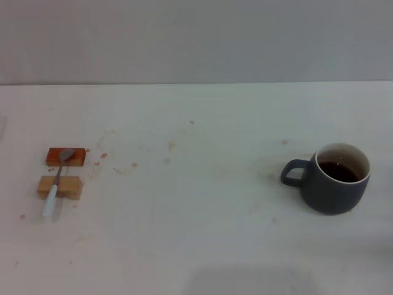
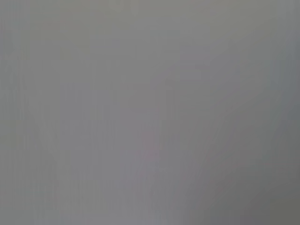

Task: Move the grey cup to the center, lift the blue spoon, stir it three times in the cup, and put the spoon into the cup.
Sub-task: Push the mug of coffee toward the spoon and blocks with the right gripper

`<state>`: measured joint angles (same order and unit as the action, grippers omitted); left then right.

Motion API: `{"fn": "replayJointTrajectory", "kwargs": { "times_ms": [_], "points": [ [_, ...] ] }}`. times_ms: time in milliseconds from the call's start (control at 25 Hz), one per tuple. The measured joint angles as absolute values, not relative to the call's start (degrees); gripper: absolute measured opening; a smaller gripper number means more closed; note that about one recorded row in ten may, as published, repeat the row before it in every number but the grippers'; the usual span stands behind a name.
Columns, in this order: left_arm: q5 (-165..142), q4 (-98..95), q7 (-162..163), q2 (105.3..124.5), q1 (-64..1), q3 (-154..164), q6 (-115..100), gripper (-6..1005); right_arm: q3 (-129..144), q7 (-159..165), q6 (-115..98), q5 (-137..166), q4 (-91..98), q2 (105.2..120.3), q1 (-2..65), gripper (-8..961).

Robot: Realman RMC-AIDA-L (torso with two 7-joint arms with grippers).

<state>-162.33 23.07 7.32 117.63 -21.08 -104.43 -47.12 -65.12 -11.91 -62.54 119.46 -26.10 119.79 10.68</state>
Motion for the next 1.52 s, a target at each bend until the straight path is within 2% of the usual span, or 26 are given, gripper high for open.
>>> {"fn": "replayJointTrajectory", "kwargs": {
  "times_ms": [960,1520],
  "points": [
    [-162.4,23.0,7.4,117.51,-21.0,-104.4,-48.4,851,-54.1,-11.8,-67.8,110.1,-25.7,119.77,9.8,481],
    [-162.4,23.1,7.3,117.6,-21.0,-104.4,-49.2,852,-48.7,-11.7,-67.0,110.1,-24.6,119.72,10.4,243]
  ]
}}
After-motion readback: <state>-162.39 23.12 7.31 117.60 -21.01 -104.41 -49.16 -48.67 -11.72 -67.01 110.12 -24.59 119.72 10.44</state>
